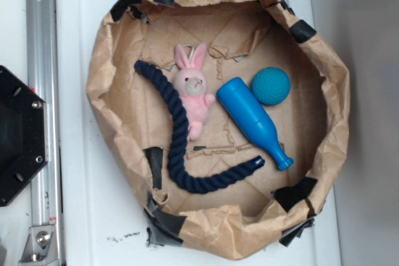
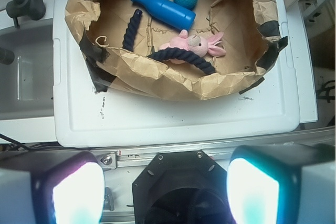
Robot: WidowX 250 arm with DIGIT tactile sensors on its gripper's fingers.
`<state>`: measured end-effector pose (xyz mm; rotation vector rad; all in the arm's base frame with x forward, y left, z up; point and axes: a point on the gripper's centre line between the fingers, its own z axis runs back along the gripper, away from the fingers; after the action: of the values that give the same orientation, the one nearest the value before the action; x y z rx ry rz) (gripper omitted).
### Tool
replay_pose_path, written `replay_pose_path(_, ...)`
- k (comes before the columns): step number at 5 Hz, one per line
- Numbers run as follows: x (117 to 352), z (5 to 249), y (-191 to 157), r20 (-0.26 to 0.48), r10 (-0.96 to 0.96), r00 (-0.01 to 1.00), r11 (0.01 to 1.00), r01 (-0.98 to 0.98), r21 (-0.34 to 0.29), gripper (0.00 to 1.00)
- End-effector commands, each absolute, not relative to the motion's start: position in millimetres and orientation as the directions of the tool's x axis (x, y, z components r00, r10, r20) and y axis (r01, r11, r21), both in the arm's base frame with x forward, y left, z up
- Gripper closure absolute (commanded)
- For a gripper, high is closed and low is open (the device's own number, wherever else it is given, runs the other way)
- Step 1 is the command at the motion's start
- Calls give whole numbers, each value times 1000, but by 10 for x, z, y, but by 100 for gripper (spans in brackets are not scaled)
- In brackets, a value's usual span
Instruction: Grab the blue rope.
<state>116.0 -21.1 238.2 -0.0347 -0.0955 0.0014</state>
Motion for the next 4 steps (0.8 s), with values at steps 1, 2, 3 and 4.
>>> replay_pose_path(1,1160,2382,-211,95,3,995,999,0,-35,0)
replay_pose_path(2,1660,2042,-72,-13,263,965,949,-262,-176,0)
replay_pose_path(3,2086,1644,81,-73,493,867,856,-499,-135,0)
replay_pose_path(4,2230,1170,320,-113,691,714,705,-701,-113,0)
